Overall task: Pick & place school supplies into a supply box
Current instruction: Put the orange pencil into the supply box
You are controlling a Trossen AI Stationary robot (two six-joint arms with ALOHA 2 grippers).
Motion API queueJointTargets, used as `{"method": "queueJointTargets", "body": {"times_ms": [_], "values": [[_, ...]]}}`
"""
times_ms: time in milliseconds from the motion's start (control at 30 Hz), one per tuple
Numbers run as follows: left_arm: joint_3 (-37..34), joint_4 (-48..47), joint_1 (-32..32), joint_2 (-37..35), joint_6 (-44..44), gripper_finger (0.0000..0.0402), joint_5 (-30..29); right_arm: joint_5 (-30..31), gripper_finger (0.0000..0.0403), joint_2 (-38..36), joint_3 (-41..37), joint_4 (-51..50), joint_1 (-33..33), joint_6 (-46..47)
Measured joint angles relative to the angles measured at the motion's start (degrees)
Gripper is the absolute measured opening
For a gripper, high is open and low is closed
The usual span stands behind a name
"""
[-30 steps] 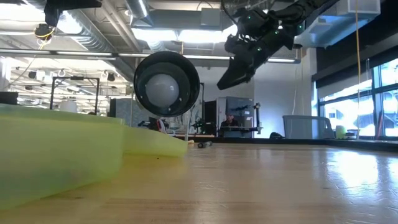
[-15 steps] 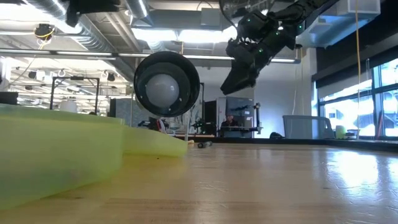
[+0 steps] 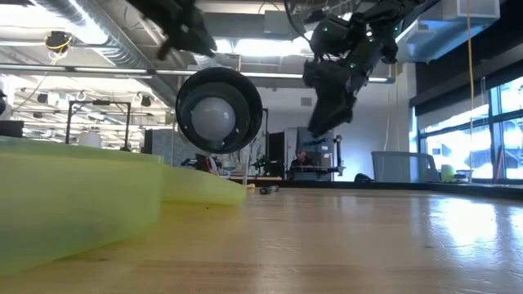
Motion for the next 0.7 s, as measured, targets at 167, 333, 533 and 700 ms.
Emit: {"method": "queueJointTargets", "body": {"times_ms": [167, 333, 533, 700], "values": [[7.02, -0.18, 7.29, 10.01, 0.97, 0.0059, 13.53, 0.44, 0.0188, -4.20, -3.49, -2.85, 2.24, 0.44], [12.07, 0.42, 10.54, 17.19, 6.59, 0.0057, 23.38, 2.63, 0.0188, -13.98, -13.34, 6.59, 3.78, 5.01], [17.93, 0.64, 12.33, 23.70, 10.89, 0.0070, 23.99, 2.32, 0.0188, -23.20, -23.09, 18.58, 4.09, 12.57], [21.19, -0.22, 13.00, 27.77, 11.40, 0.0111, 26.35, 2.29, 0.0188, -25.31, -26.75, 21.18, 4.09, 15.34]]}}
